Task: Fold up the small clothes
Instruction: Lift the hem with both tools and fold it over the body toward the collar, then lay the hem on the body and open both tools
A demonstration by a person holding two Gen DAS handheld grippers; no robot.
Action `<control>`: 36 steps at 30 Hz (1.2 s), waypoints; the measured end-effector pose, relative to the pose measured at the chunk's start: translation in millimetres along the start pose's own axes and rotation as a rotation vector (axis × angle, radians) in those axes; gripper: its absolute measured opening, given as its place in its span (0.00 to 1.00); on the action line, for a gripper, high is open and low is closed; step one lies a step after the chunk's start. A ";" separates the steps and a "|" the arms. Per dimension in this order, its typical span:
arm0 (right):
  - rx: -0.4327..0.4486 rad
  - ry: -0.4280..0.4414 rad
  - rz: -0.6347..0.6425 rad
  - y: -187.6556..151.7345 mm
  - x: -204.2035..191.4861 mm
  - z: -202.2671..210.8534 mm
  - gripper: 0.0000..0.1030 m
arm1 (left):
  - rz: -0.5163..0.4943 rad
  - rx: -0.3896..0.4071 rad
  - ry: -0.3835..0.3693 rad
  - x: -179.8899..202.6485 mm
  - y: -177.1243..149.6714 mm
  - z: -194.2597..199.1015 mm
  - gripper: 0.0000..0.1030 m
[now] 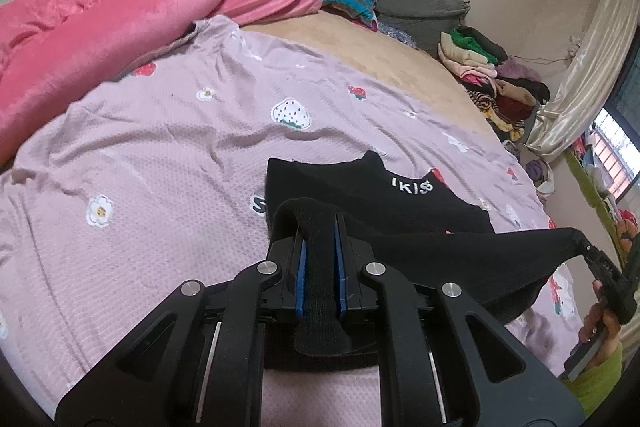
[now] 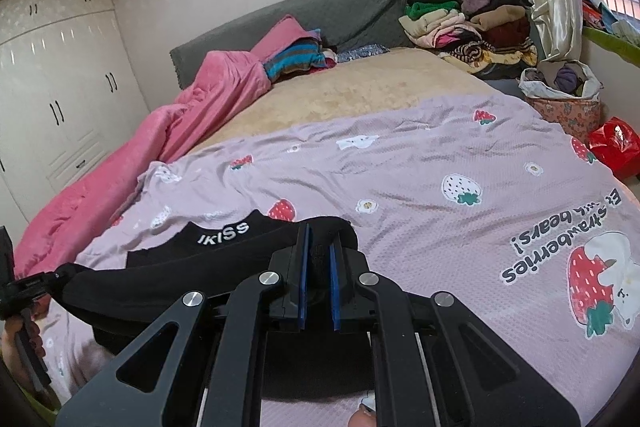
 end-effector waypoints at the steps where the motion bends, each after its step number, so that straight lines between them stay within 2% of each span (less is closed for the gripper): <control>1: -0.006 -0.004 0.002 -1.2 0.3 -4.1 0.08 | 0.010 -0.007 -0.002 -2.4 -0.1 -4.3 0.05; 8: -0.045 -0.047 0.029 -8.0 -0.9 -33.6 0.08 | 0.061 -0.022 0.016 -14.6 -3.6 -28.4 0.09; 12: -0.069 -0.066 0.029 -12.3 -1.1 -48.8 0.09 | 0.080 -0.003 0.040 -21.1 -4.0 -33.6 0.10; 13: -0.069 -0.070 0.030 -12.9 -1.7 -50.6 0.12 | 0.081 0.005 0.045 -22.1 -4.1 -33.2 0.10; 14: -0.067 -0.076 0.032 -13.8 -2.6 -51.8 0.12 | 0.080 0.015 0.050 -22.9 -4.1 -32.1 0.13; 15: -0.066 -0.078 0.035 -14.5 -3.7 -52.8 0.13 | 0.076 0.028 0.057 -23.4 -4.4 -29.9 0.20; 16: -0.063 -0.081 0.040 -15.5 -4.6 -53.3 0.17 | 0.071 0.043 0.061 -23.5 -4.3 -26.5 0.24; 17: -0.058 -0.090 0.042 -16.5 -4.7 -52.4 0.32 | 0.065 0.057 0.063 -22.8 -4.3 -22.8 0.29; 18: -0.045 -0.098 0.042 -17.0 -4.4 -50.4 0.40 | 0.056 0.070 0.065 -21.2 -4.3 -18.6 0.32; 19: -0.035 -0.101 0.042 -17.2 -4.0 -48.0 0.43 | 0.044 0.078 0.060 -18.9 -4.0 -15.1 0.34; 22: -0.007 -0.112 0.056 -19.8 -4.9 -37.7 0.43 | -0.010 0.099 0.049 -5.4 -7.7 -3.9 0.41; 25: -0.008 -0.093 0.085 -26.7 -10.5 -29.0 0.48 | -0.061 0.087 0.025 11.9 -15.7 -1.4 0.42; 29: -0.048 -0.057 0.148 -41.3 -24.2 -24.5 0.46 | -0.122 0.014 -0.016 35.2 -34.0 -10.4 0.42; 30: -0.057 -0.047 0.158 -44.3 -27.8 -23.9 0.44 | -0.131 -0.014 -0.031 40.7 -40.4 -14.2 0.42; 31: -0.068 -0.037 0.174 -48.7 -32.5 -23.2 0.36 | -0.137 -0.040 -0.049 45.7 -46.7 -18.3 0.41; 33: -0.084 -0.017 0.196 -55.4 -40.7 -22.8 0.32 | -0.158 -0.089 -0.069 54.6 -60.4 -26.8 0.33; 36: -0.128 0.015 0.228 -67.3 -52.9 -25.7 0.25 | -0.199 -0.155 -0.048 60.8 -76.4 -40.0 0.30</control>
Point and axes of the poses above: each gripper's, at about its wrist camera, not at the fingertips, and z roughly against the way its jaws point, x to its right, y to its top, the point moved 4 cm from there along -z, roughly the way its jaws point, and after that the axes turned 2 degrees about -y, right-handed, at the moved point
